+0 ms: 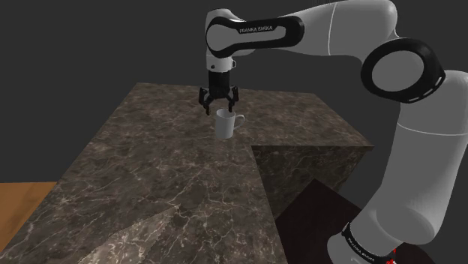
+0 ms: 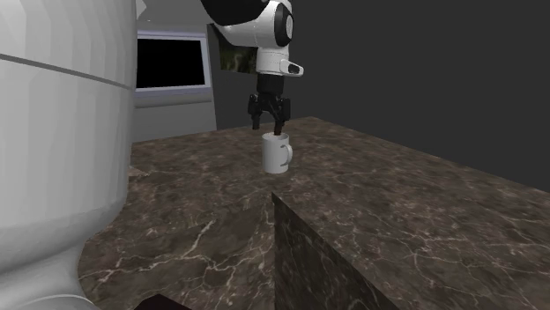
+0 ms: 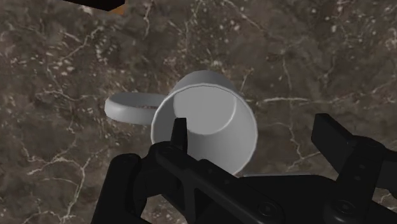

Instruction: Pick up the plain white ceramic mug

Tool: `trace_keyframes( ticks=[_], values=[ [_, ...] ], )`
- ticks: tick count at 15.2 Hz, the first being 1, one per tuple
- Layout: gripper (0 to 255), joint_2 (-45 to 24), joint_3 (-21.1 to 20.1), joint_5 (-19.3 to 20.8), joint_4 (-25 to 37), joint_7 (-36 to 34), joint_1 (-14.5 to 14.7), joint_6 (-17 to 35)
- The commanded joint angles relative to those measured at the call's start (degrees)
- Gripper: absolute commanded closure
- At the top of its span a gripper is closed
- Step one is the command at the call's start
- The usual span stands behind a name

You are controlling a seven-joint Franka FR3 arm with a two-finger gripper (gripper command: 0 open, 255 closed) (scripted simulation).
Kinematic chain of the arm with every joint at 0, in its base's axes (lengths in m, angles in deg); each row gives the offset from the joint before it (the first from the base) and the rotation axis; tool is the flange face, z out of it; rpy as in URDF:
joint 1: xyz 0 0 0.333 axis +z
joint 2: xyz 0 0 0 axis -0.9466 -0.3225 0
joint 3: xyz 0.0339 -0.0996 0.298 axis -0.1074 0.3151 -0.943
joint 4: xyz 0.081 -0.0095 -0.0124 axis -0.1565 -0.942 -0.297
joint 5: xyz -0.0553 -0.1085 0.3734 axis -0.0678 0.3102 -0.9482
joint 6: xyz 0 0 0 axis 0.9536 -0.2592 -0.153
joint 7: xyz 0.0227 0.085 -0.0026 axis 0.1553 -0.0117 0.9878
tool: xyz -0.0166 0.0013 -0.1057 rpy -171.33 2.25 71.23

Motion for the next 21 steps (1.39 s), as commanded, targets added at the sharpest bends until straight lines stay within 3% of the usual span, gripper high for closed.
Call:
trace_keyframes(
  ticks=[1,8,9,18,21],
  values=[
    [0,-1.14,0.02,0.02,0.26,-0.50,0.18,0.75],
    [0,-1.67,0.10,0.12,-3.28,-0.37,0.14,4.81],
    [255,-1.67,0.10,0.13,-3.22,-0.37,0.14,4.74],
    [255,-1.68,0.10,0.12,-3.27,-0.37,0.14,4.81],
    [255,-1.32,0.06,0.05,-1.47,-0.43,0.15,2.65]
  ],
)
